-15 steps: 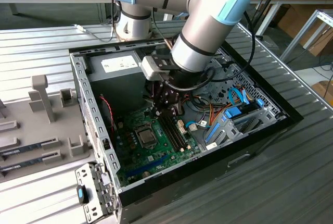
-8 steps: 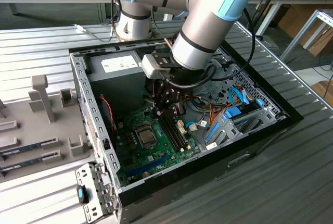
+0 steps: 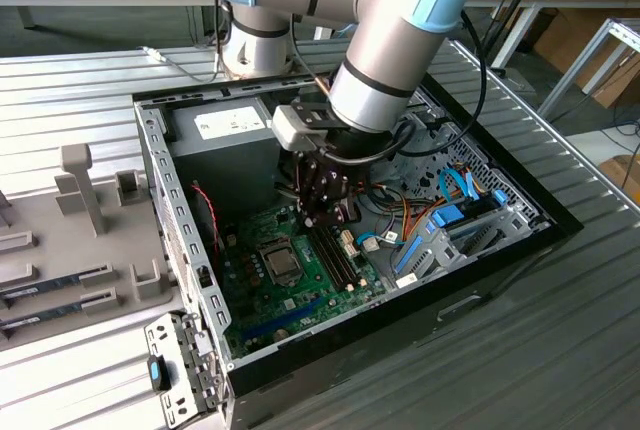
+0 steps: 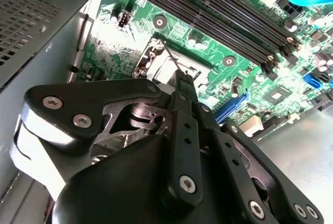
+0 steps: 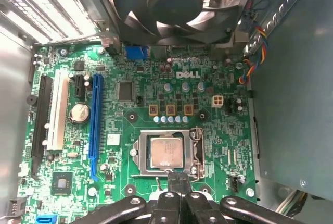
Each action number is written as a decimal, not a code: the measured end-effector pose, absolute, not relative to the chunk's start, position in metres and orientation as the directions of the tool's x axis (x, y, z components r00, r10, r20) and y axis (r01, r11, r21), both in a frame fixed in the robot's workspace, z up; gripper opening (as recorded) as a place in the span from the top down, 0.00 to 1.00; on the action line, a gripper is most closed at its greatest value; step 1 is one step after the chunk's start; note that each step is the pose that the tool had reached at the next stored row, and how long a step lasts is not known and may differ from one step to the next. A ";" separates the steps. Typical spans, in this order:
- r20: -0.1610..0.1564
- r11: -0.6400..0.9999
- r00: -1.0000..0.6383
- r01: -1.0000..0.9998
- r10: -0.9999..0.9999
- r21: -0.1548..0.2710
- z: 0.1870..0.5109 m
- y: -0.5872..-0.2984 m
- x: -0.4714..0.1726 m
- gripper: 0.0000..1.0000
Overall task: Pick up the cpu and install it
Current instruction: 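Install the first cpu locking lever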
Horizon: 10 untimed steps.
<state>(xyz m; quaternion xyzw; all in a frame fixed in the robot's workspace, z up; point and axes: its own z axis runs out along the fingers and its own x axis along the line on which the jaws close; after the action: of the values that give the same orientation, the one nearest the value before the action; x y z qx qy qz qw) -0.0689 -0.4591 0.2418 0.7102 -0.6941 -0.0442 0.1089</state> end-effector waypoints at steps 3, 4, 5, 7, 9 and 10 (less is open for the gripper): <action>0.088 -0.013 0.032 -0.978 -0.996 0.209 0.242 -0.459 -0.069 0.89; 0.088 -0.013 0.032 -0.978 -0.996 0.209 0.242 -0.459 -0.069 0.89; 0.088 -0.013 0.032 -0.978 -0.996 0.209 0.242 -0.459 -0.069 0.89; 0.089 -0.012 0.032 -0.978 -0.996 0.208 0.242 -0.459 -0.071 0.89; 0.089 -0.013 0.031 -0.979 -0.996 0.205 0.242 -0.459 -0.077 0.89; 0.089 -0.013 0.031 -0.979 -0.996 0.204 0.242 -0.459 -0.079 0.89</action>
<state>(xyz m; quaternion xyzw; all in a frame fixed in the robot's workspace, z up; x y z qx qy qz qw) -0.0792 -0.4591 0.2418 0.7104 -0.6948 -0.0398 0.1047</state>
